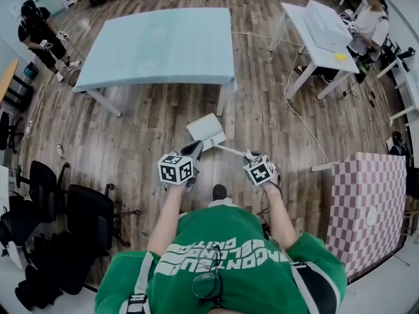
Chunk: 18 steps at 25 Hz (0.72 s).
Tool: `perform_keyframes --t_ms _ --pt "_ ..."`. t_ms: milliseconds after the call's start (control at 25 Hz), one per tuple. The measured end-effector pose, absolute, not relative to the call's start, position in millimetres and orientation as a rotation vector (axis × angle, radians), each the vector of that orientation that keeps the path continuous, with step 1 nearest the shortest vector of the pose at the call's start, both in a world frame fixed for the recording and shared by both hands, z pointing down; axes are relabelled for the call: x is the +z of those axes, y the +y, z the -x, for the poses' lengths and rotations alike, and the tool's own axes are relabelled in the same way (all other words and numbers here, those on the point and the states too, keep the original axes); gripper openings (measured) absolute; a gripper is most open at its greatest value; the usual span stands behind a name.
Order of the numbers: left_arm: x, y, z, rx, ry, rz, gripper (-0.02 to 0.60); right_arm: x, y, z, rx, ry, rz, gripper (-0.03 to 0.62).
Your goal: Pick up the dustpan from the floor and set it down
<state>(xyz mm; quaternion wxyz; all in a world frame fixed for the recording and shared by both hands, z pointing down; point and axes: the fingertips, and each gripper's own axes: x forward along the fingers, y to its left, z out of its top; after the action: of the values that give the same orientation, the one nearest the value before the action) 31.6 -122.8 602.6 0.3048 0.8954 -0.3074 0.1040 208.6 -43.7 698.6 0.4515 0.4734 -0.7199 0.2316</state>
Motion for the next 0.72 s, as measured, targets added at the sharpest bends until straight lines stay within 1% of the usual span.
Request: perform_keyframes --t_ms 400,720 --pt "612.5 -119.1 -79.8 0.265 -0.789 -2.369 0.003 713.0 -37.4 -260.3 0.597 -1.739 -1.155 0.114" --pt "629.1 -107.6 -90.5 0.297 -0.785 -2.349 0.003 737.2 -40.0 -273.6 0.619 -1.718 -1.115 0.114"
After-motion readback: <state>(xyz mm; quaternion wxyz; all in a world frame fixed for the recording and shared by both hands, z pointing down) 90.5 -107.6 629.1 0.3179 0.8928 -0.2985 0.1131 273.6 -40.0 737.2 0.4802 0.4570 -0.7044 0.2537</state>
